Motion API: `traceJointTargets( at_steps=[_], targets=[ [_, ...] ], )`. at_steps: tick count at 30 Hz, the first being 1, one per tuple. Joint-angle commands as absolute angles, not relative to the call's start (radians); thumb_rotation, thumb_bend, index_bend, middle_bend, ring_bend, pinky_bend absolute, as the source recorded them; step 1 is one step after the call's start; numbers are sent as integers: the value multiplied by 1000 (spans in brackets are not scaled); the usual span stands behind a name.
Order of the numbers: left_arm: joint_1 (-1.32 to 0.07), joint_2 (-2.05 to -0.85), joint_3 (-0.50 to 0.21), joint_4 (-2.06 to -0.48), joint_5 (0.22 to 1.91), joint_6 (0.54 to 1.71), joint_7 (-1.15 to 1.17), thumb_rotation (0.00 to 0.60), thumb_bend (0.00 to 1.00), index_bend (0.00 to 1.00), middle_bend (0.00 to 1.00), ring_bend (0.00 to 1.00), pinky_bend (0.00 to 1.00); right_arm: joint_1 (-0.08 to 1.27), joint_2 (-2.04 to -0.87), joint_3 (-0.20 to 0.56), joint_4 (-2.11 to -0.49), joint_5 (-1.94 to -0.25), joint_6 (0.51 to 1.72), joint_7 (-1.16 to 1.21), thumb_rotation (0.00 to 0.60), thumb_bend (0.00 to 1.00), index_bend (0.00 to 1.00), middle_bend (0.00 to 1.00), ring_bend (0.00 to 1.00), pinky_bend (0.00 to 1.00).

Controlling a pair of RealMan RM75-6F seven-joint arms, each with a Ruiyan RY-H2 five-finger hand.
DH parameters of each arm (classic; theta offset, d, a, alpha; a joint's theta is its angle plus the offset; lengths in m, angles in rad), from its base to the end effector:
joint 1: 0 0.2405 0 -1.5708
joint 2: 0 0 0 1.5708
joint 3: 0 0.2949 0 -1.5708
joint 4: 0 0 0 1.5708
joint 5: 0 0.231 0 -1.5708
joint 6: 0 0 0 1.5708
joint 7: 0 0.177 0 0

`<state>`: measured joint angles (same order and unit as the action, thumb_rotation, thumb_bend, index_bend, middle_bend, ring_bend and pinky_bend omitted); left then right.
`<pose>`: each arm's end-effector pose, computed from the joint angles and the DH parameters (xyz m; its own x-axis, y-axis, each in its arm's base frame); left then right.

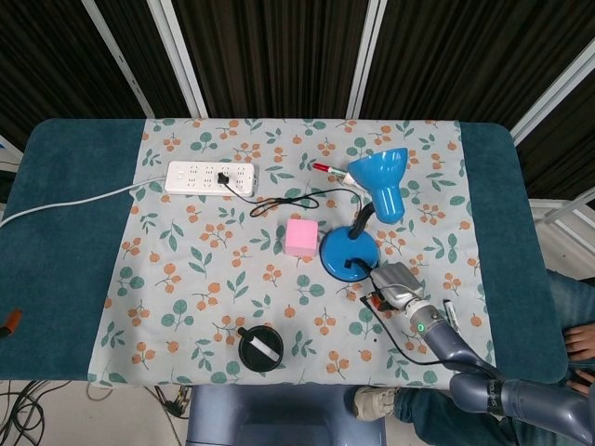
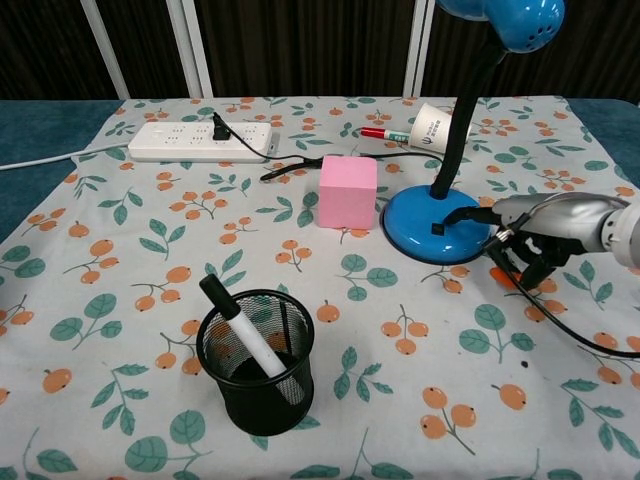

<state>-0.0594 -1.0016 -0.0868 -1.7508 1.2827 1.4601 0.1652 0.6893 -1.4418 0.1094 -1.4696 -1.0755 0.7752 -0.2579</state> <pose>-0.3694 0.2125 0.1997 0.4973 0.0356 0.8669 0.8441 0.2113 -0.4929 -0.2383 -0.3862 -0.0423 0.4619 -0.4614 0.7574 -0.8843 -0.3048 0.3536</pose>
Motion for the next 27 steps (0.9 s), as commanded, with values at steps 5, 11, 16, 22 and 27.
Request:
traceJointTargets(
  at_steps=[5,11,16,22,27],
  targets=[
    [-59,-1000,-85,-1753,1289,1460,163,600,279,36,44,0,98,593,-1298,120,-1643,-1122,968,-257,600,348,27,112,267,950],
    [-59,-1002,-84,-1758,1292,1464,170,600,279,36,44,0,98,490,-1201,74,-1728,-1225,1131,-251,600,317,23,34,125,4],
    [-60,-1003,-81,-1764,1291,1460,176,600,279,36,44,0,98,361,-1205,31,-1667,-1359,1380,-267,600,311,23,23,107,0],
    [-61,-1004,-74,-1773,1302,1457,188,600,279,36,44,0,98,230,-1218,-20,-1582,-1397,1528,-186,600,312,23,20,97,0],
    [-63,-1009,-71,-1773,1303,1454,201,600,279,36,44,0,98,168,-1227,-25,-1522,-1405,1598,-144,600,310,23,19,94,0]
  ],
)
